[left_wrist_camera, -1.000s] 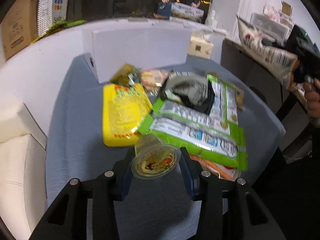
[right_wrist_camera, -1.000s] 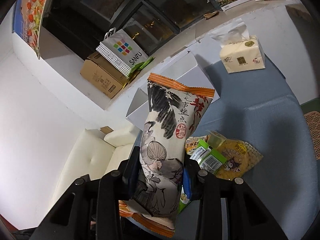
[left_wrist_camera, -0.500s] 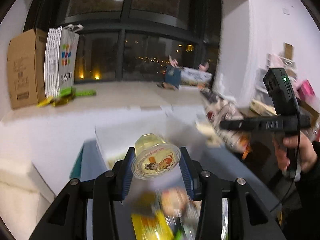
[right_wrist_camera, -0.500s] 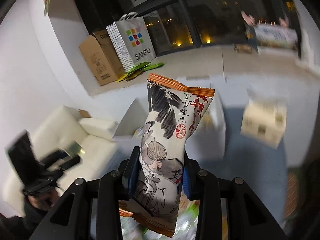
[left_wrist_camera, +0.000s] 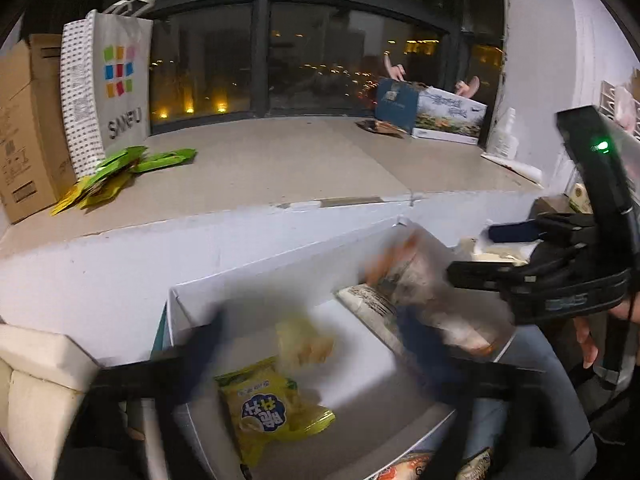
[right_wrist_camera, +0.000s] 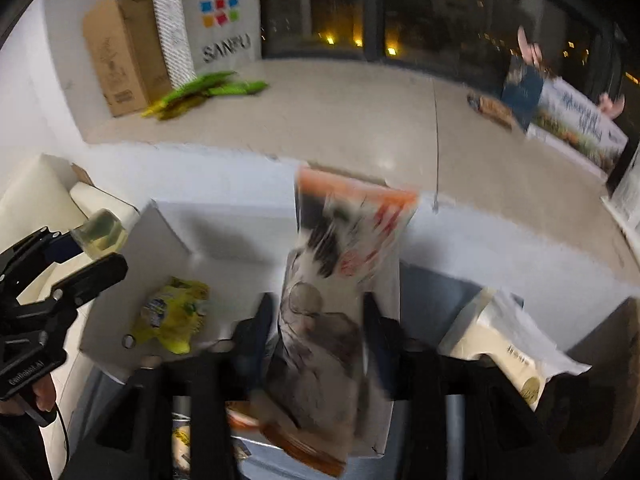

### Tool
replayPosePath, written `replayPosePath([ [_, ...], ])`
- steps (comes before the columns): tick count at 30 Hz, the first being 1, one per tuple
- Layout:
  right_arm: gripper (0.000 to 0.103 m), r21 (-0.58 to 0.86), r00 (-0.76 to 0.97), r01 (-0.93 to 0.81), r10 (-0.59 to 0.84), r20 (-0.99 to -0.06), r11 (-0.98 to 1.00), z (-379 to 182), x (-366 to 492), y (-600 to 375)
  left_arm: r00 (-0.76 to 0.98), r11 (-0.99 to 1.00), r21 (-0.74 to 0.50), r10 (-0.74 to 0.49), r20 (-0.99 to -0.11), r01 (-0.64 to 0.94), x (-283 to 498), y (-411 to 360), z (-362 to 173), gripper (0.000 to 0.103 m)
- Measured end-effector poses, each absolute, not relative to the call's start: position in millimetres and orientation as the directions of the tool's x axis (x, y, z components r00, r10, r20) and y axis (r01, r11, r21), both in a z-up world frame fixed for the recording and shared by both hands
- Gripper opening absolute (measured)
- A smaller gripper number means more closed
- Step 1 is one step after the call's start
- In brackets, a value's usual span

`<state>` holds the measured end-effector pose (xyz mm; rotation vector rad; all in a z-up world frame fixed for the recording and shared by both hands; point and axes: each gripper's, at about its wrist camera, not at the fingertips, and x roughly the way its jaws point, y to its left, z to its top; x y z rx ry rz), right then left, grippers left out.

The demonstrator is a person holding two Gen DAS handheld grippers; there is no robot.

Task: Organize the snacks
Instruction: 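Carry the ink-printed bag into the white box while the left gripper grasps a jelly cup, then withdraw both tools from the box back over the snack pile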

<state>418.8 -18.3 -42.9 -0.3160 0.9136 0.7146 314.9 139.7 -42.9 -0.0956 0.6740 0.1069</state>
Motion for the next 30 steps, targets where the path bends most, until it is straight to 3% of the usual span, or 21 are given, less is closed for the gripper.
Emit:
replayPosePath([
  [1, 0.096, 0.047, 0.417, -0.675, 0.433, -0.799, 0.737, -43.0, 418.4, -21.0, 0.791, 0.989, -0.049, 0.079, -0.607, -0.137, 310.0, 138.4, -42.6, 0.103],
  [4, 0.103, 0.122, 0.437, -0.659, 0.509, -0.741, 0.742, -36.2, 413.5, -37.5, 0.779, 0.989, -0.049, 0.082, -0.621, -0.143, 306.5, 136.4, -42.5, 0.103],
  [13, 0.103, 0.376, 0.414, -0.642, 0.715, -0.563, 0.668, -5.3, 384.5, -74.1, 0.829, 0.990, -0.074, 0.058, -0.557, -0.118, 254.9, 121.6, -15.7, 0.103],
  [23, 0.103, 0.351, 0.434, -0.708, 0.770, -0.467, 0.612, 14.3, 295.5, -135.3, 0.894, 0.992, -0.109, 0.002, -0.449, -0.057, 151.4, 95.2, 8.2, 0.103],
  [30, 0.103, 0.355, 0.516, -0.726, 0.807, -0.286, 0.590, 25.8, 213.8, -206.4, 0.919, 0.992, -0.122, -0.028, -0.393, -0.022, 77.4, 71.5, 20.1, 0.103],
])
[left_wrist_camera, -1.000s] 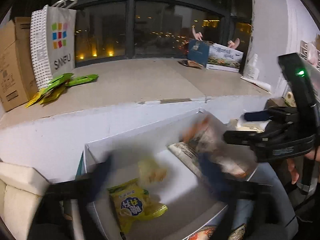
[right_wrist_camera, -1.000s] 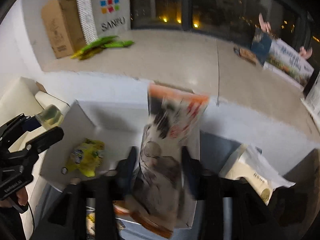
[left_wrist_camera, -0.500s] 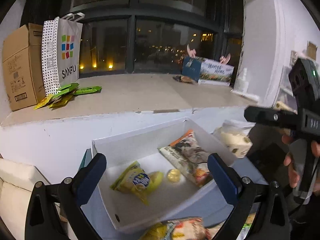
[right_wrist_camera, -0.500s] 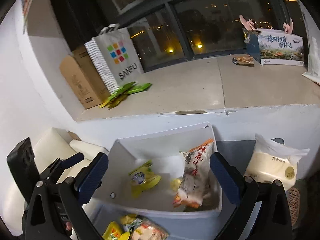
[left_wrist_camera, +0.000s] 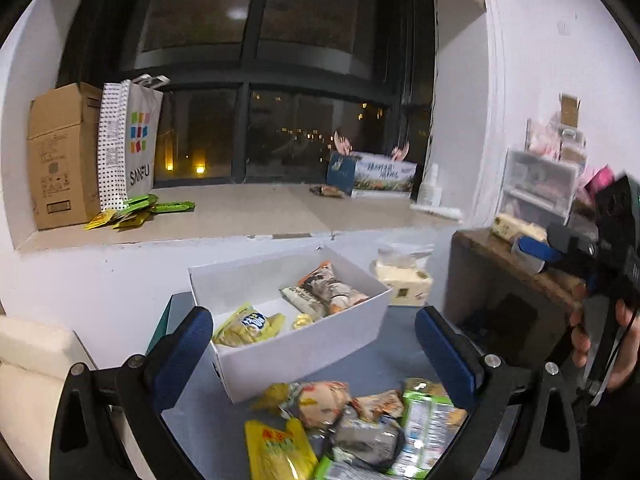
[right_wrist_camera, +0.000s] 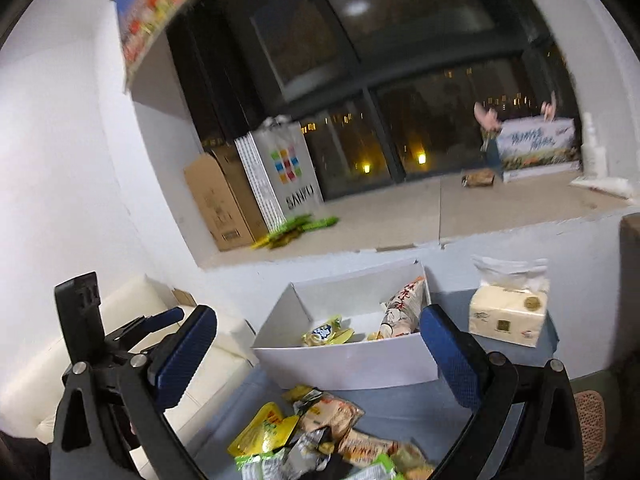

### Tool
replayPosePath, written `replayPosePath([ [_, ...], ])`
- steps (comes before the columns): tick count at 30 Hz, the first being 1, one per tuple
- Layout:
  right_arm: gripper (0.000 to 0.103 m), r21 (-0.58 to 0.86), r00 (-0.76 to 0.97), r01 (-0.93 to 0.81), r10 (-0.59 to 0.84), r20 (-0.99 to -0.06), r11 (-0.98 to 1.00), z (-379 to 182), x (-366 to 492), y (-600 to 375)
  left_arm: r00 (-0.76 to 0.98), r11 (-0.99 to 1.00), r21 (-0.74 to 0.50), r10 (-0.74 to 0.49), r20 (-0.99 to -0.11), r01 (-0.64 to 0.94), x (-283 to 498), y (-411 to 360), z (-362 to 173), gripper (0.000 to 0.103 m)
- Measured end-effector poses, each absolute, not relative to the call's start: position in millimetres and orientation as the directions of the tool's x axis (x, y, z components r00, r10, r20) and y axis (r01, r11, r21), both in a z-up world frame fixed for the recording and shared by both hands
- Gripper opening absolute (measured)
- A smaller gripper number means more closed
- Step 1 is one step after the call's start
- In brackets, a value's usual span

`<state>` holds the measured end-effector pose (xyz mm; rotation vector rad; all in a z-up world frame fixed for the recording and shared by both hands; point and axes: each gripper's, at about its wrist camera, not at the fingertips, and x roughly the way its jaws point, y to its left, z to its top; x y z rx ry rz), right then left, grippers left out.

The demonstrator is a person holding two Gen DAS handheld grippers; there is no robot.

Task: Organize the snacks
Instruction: 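Withdraw both tools from the box back over the snack pile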

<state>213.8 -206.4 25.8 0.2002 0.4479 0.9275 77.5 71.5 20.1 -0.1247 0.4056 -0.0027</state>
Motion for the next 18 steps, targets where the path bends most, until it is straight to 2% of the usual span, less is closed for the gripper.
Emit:
replayPosePath([
  [4, 0.103, 0.322, 0.559, -0.746, 0.811, -0.172, 0.583, 27.4, 163.5, -242.4, 0.927, 0.991, -0.135, -0.030, -0.373, -0.023, 38.3, 61.1, 19.3, 0.103],
  [8, 0.103, 0.284, 0.597, -0.742, 0.792, -0.132, 0.607, 19.6, 123.8, -263.0, 0.929, 0.986, -0.160, -0.026, -0.370, -0.036, 3.4, 54.9, 7.2, 0.103],
  [10, 0.103, 0.260, 0.589, -0.750, 0.793, -0.156, 0.608, 13.5, 109.7, -267.0, 0.924, 0.988, -0.149, -0.014, -0.383, -0.047, -15.4, 52.6, -5.4, 0.103],
  [11, 0.103, 0.233, 0.578, -0.756, 0.791, -0.199, 0.611, 9.0, 102.7, -268.1, 0.920, 0.987, -0.150, -0.007, -0.392, -0.056, -21.9, 52.6, -10.3, 0.103],
  [14, 0.103, 0.174, 0.630, -0.714, 0.731, -0.262, 0.678, -6.1, 91.0, -277.3, 0.903, 0.984, -0.158, 0.005, -0.430, -0.081, -39.8, 56.4, -26.8, 0.103],
  [18, 0.103, 0.166, 0.621, -0.705, 0.713, -0.326, 0.690, -26.4, 93.9, -283.9, 0.895, 0.976, -0.193, 0.006, -0.447, -0.103, -42.4, 65.2, -36.8, 0.103],
])
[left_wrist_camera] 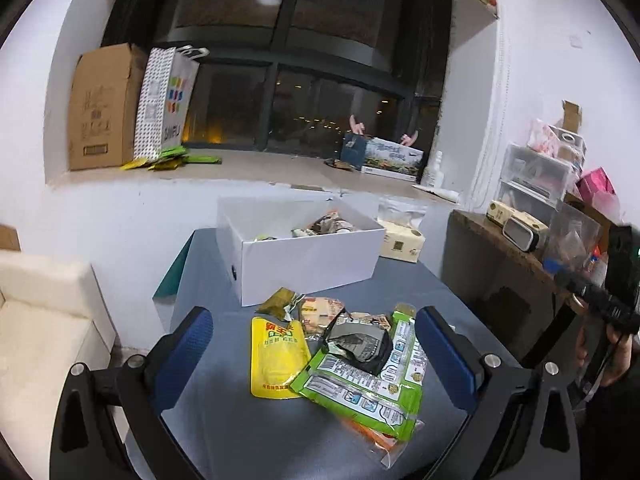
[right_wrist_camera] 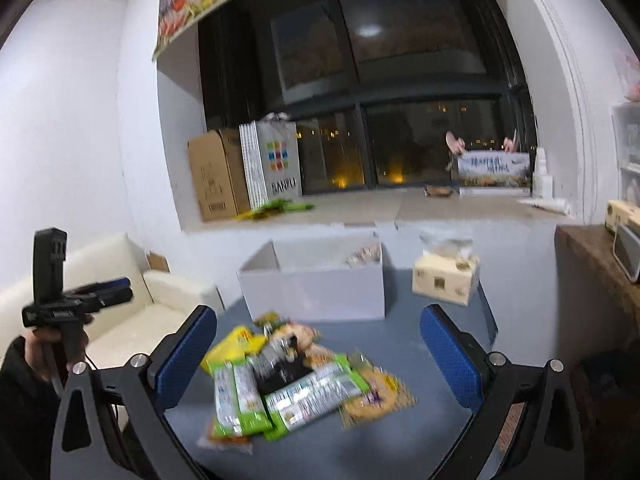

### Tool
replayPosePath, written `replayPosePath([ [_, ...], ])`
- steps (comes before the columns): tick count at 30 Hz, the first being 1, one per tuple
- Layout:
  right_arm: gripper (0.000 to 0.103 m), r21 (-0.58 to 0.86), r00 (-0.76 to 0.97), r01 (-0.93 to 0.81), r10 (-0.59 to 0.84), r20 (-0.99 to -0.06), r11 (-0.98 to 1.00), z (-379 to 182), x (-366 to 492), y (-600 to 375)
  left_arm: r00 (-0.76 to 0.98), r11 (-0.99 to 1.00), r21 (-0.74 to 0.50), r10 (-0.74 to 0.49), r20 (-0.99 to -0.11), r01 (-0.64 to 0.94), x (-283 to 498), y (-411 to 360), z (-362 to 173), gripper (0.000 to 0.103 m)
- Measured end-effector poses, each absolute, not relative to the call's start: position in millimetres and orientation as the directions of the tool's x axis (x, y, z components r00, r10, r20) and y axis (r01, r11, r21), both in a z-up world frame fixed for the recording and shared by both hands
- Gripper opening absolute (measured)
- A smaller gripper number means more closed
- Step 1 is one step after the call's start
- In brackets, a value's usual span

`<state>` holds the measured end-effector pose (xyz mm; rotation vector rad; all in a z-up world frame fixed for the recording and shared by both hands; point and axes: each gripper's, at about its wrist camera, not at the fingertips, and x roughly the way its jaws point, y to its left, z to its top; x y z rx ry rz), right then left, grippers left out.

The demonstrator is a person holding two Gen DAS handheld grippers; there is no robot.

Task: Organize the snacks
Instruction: 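Withdraw both tools from the box back over the snack pile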

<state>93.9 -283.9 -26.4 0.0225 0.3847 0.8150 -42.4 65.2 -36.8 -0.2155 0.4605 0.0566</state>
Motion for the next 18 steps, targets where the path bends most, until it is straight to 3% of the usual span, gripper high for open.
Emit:
replayPosePath([
  [7, 0.103, 0.149, 0.603, -0.684, 0.669, -0.435, 0.714, -58.0, 102.7, -270.8, 0.891, 0.979, -0.177, 0.005, -0.453, -0.096, -36.3, 59.2, -40.9, 0.103],
  [18, 0.103, 0.039, 0.470, -0.804, 0.674, -0.570, 0.593, -82.8, 104.3, -202.1, 0.887, 0.981, -0.181, -0.024, -0.461, -0.067, -31.8, 54.6, -47.8, 0.103],
])
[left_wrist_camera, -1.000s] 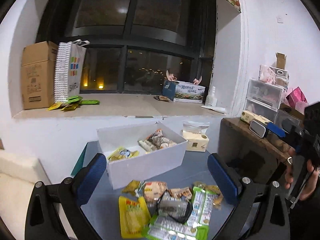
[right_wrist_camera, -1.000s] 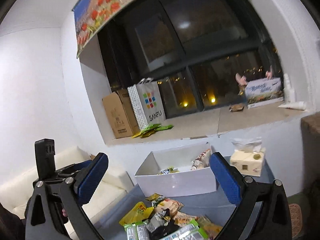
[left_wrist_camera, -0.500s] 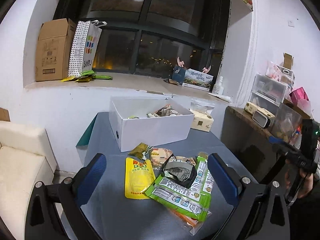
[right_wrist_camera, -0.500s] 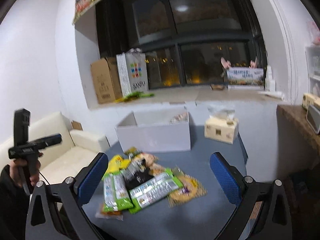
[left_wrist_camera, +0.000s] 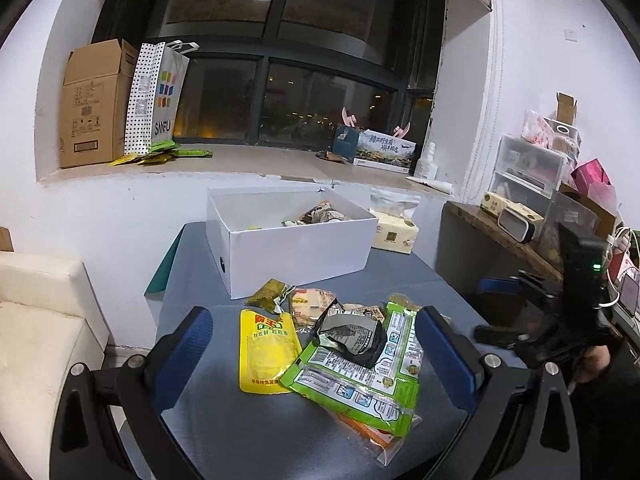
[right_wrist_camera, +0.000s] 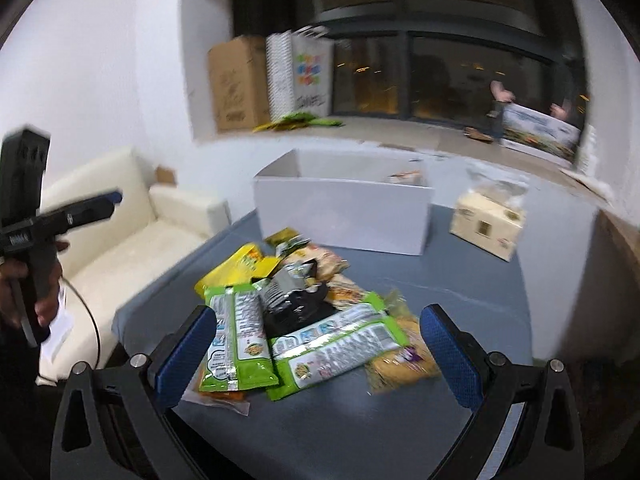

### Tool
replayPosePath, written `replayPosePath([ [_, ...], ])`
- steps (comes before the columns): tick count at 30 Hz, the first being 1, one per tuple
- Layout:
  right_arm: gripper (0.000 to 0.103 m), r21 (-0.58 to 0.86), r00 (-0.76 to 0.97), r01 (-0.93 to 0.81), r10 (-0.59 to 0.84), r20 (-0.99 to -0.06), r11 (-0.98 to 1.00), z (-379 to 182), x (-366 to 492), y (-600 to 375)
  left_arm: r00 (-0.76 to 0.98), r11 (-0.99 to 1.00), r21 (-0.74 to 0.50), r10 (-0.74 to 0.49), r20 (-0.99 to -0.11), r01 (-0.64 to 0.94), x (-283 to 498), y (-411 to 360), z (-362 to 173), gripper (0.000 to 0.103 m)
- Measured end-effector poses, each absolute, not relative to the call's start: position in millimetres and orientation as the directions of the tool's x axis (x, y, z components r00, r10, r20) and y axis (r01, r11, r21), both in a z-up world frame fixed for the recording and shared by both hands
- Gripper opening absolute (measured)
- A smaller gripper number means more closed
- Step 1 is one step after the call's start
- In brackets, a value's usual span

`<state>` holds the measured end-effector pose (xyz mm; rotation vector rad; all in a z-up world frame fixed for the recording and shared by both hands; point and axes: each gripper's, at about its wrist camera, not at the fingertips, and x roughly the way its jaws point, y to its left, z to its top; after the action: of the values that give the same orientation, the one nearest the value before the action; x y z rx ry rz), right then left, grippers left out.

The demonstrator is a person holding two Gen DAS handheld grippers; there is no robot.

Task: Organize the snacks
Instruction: 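Withdraw both tools from the box back over the snack pile, then grasp a grey-and-black snack bag with the right gripper while the left grasps a yellow pouch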

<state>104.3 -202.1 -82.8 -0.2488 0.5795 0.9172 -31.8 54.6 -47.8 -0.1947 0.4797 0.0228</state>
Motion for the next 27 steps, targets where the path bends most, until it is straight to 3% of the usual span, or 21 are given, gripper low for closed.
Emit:
replayPosePath([
  [4, 0.103, 0.045, 0.383, -0.848, 0.670, -0.636, 0.528, -97.2, 120.3, -163.9, 0.887, 0.981, -0.181, -0.019, -0.462, -0.073, -33.2, 56.4, -49.7, 0.103],
  [10, 0.103, 0.317, 0.162, -0.815, 0.717, -0.678, 0.484, -128.2, 168.8, -129.8, 0.880, 0.980, -0.183, -0.014, -0.474, -0.082, -33.0, 61.5, -54.8, 0.103],
  [27, 0.103, 0.549, 0.048, -0.636, 0.738, -0.673, 0.542, -180.8, 219.0, -107.9, 0.864, 0.978, -0.186, -0.013, -0.503, -0.094, -29.7, 65.7, -66.1, 0.103],
])
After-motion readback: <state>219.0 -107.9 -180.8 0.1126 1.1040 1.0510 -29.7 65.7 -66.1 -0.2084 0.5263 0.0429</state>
